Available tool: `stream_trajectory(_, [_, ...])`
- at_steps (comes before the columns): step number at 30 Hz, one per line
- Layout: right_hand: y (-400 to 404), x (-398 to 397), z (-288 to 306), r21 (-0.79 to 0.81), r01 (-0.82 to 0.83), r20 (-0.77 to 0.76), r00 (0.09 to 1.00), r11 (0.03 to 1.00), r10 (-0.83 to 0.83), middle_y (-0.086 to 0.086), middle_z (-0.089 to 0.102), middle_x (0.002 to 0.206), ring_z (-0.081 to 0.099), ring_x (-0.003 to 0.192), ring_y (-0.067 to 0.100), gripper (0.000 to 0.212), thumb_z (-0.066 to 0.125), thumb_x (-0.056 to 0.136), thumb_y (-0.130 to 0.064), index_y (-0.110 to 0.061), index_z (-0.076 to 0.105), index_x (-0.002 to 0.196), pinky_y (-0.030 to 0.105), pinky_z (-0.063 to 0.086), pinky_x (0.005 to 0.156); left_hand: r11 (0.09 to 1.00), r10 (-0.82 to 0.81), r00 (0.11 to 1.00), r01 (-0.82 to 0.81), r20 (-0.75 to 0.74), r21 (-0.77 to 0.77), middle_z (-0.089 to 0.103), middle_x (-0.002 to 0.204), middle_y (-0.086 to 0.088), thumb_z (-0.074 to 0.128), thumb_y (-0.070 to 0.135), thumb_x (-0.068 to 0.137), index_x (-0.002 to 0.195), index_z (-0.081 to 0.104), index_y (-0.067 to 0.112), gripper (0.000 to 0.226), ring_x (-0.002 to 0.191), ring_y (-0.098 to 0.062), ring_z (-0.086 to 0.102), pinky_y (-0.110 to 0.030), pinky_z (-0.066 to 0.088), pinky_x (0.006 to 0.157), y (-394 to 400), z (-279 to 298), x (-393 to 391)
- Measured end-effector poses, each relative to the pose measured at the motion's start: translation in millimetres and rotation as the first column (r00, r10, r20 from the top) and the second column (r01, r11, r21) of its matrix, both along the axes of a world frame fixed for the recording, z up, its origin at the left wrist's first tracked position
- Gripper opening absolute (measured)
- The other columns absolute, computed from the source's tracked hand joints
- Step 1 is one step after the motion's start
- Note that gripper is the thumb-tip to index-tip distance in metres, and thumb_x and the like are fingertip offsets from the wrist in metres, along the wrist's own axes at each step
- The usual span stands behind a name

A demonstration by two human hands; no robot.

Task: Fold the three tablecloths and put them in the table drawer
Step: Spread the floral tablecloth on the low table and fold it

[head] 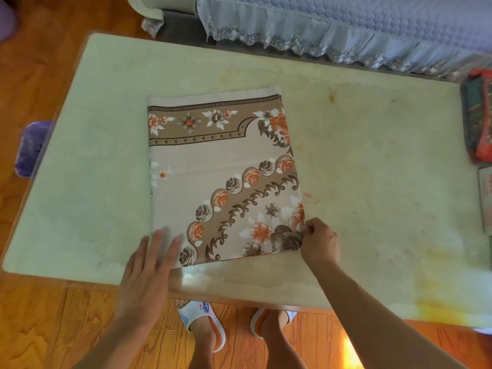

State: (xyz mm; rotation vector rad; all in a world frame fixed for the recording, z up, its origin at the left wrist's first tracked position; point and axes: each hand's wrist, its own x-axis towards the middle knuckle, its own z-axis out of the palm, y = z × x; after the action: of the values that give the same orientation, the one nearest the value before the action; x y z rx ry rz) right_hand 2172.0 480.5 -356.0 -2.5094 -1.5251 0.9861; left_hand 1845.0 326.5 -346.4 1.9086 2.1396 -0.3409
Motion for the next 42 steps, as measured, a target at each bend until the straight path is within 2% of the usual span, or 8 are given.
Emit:
stream_trajectory(6, [1,-1,2,-0.020,0.007,-0.011,1.000,1.000,-0.008,0.005,0.060,0.085,0.054,0.082,0.032,0.013,0.049,0.100,-0.017,-0.019,0.062,0.097,0.031,0.036,0.063,0.980,-0.200,0.977,0.197,-0.079,-0.044,0.010,0.170,-0.012,0.072,-0.018,0.053,0.163,0.015,0.021,0.131,0.155,-0.030,0.015,-0.040,0.000,0.124,-5,-17,-21])
stream_trajectory(16, [2,0,9,-0.055,0.049,-0.106,0.993,0.997,-0.054,0.003,0.067,0.092,0.059,0.090,0.030,0.018,0.051,0.095,-0.008,-0.020,0.064,0.100,0.035,0.048,0.073,0.988,-0.108,0.994,0.110,0.026,-0.106,0.015,0.169,-0.011,0.079,-0.001,0.065,0.163,0.013,0.024,0.121,0.154,-0.031,0.021,-0.047,0.034,0.116,-1,-16,-17])
stream_trajectory(19, [3,-2,10,-0.047,0.048,-0.087,0.995,0.998,-0.052,0.004,0.067,0.095,0.058,0.090,0.030,0.018,0.051,0.096,-0.008,-0.023,0.062,0.100,0.034,0.047,0.073,0.990,-0.113,0.993,0.116,0.044,-0.084,0.019,0.168,-0.009,0.050,0.036,0.093,0.160,0.023,0.025,0.073,0.154,-0.030,0.024,-0.047,0.033,0.117,2,-14,-14])
stream_trajectory(26, [-2,-14,12,-0.007,-0.048,0.049,0.998,0.999,0.048,0.002,0.059,0.091,0.052,0.083,0.029,0.028,0.044,0.094,-0.002,-0.018,0.060,0.111,0.033,0.037,0.065,1.000,0.023,0.997,-0.024,0.076,0.009,0.046,0.144,-0.014,0.020,0.048,0.103,0.132,0.053,0.015,0.055,0.137,-0.036,0.039,-0.052,0.035,0.115,27,-8,10])
stream_trajectory(33, [-11,-22,5,0.068,-0.277,0.340,0.910,0.958,0.239,0.013,0.047,0.130,0.043,0.115,0.032,0.051,0.053,0.084,-0.001,-0.015,0.044,0.133,0.045,0.043,0.094,0.998,0.038,0.995,-0.043,0.088,0.051,0.008,0.168,-0.021,0.028,0.052,0.104,0.163,0.015,0.017,0.070,0.156,-0.039,0.001,-0.056,0.014,0.125,45,-45,20])
stream_trajectory(36, [-21,-69,10,0.246,-0.498,0.301,0.855,0.832,0.423,0.015,0.043,0.142,0.036,0.130,0.033,0.064,0.060,0.079,-0.001,-0.011,0.043,0.140,0.049,0.040,0.108,0.997,0.035,0.997,-0.040,0.064,0.070,0.004,0.169,-0.021,0.022,0.054,0.104,0.163,0.008,0.021,0.069,0.157,-0.038,-0.003,-0.056,0.010,0.126,43,-56,21])
stream_trajectory(39, [-35,-154,2,0.377,-0.728,0.150,0.658,0.573,0.738,0.019,0.042,0.148,0.031,0.142,0.035,0.051,0.055,0.090,-0.005,-0.007,0.047,0.140,0.052,0.028,0.118,0.995,0.030,0.998,-0.035,0.060,0.097,0.005,0.169,-0.021,0.022,0.055,0.104,0.163,0.006,0.020,0.070,0.157,-0.038,-0.003,-0.057,0.009,0.125,41,-61,19])
stream_trajectory(42, [-32,-200,-21,0.323,-0.759,0.093,0.620,0.565,0.779,0.015,0.027,0.160,0.011,0.153,0.033,0.044,0.043,0.104,-0.023,-0.012,0.041,0.147,0.050,0.012,0.124,0.993,0.016,0.997,-0.024,0.073,0.116,0.006,0.169,-0.022,0.035,0.052,0.100,0.163,0.000,0.018,0.080,0.156,-0.039,-0.002,-0.058,0.009,0.125,36,-68,17])
